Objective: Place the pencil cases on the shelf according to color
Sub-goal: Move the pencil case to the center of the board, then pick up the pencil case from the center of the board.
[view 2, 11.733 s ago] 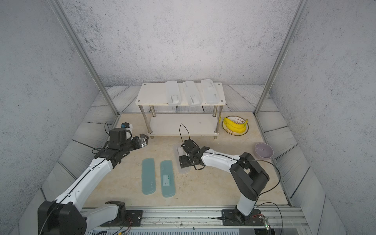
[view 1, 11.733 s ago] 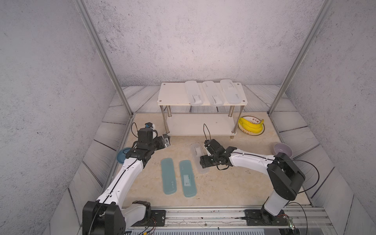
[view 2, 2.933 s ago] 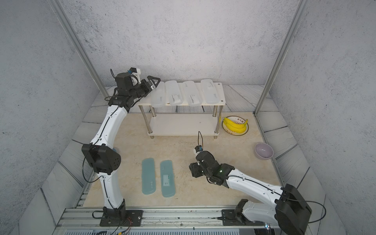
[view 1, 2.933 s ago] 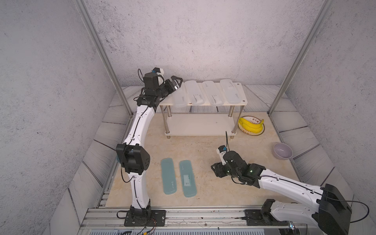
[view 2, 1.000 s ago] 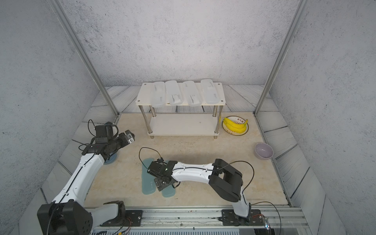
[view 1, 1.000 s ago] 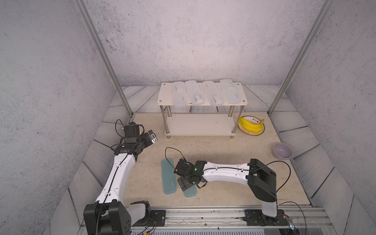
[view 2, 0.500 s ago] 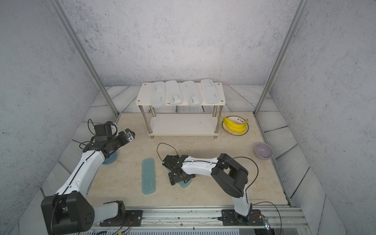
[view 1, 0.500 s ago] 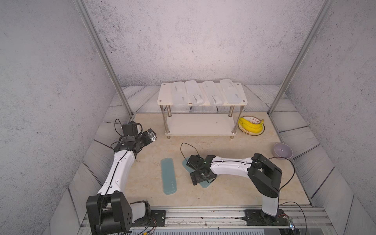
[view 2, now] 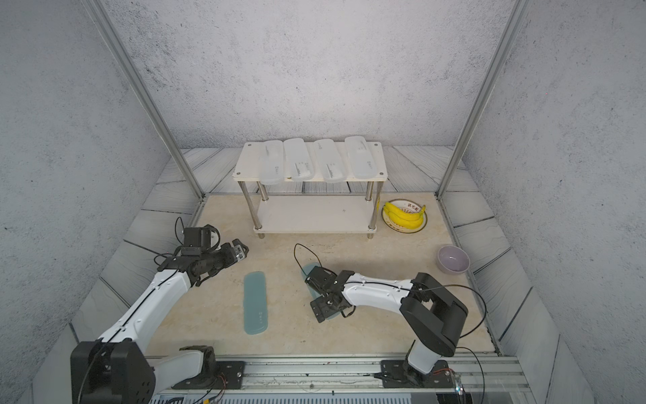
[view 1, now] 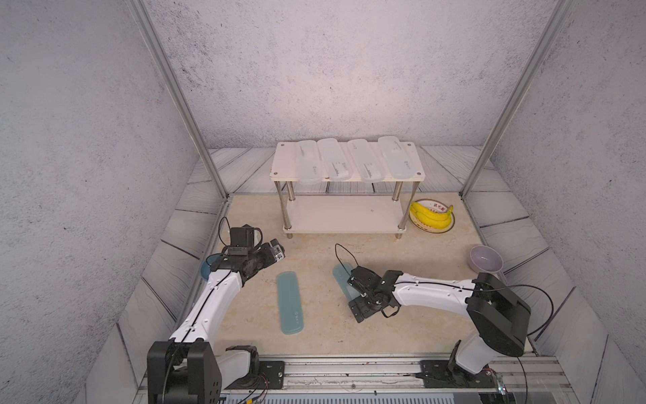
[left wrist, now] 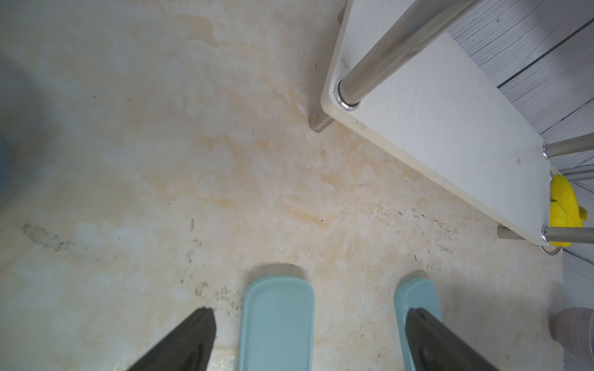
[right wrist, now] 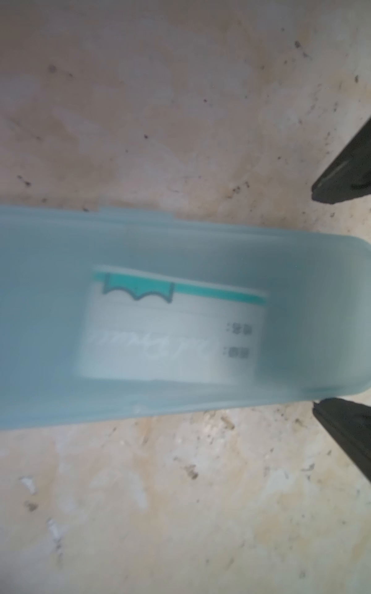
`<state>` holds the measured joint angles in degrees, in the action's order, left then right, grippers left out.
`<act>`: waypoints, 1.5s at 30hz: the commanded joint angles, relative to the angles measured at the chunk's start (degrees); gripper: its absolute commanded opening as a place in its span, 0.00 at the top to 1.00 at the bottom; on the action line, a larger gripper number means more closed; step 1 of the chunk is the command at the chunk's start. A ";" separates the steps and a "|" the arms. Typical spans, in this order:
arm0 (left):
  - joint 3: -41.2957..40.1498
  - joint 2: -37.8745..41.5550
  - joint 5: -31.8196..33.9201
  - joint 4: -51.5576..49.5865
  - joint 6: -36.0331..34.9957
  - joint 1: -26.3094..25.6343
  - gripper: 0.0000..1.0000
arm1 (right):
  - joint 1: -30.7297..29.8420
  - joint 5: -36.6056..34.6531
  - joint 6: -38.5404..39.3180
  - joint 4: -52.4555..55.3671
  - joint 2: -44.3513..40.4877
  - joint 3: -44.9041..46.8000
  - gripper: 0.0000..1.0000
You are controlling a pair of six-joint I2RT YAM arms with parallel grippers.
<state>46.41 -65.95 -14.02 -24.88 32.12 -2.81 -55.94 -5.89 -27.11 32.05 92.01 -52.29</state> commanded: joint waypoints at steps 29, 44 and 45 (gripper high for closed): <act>-1.03 -1.39 1.63 3.08 0.62 -2.03 0.01 | -1.81 -6.15 -1.94 -9.30 -3.63 7.03 0.48; 5.35 -4.92 4.11 6.94 -2.68 -2.03 0.01 | 4.93 -14.73 -1.80 -10.22 -14.60 2.84 0.52; 6.05 -5.42 3.68 7.35 -2.81 -2.04 0.01 | 6.12 -14.24 -1.56 -11.17 -14.58 2.74 0.52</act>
<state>50.17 -71.20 -10.87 -20.23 30.85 -4.64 -52.49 -18.28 -28.80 22.65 78.54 -48.07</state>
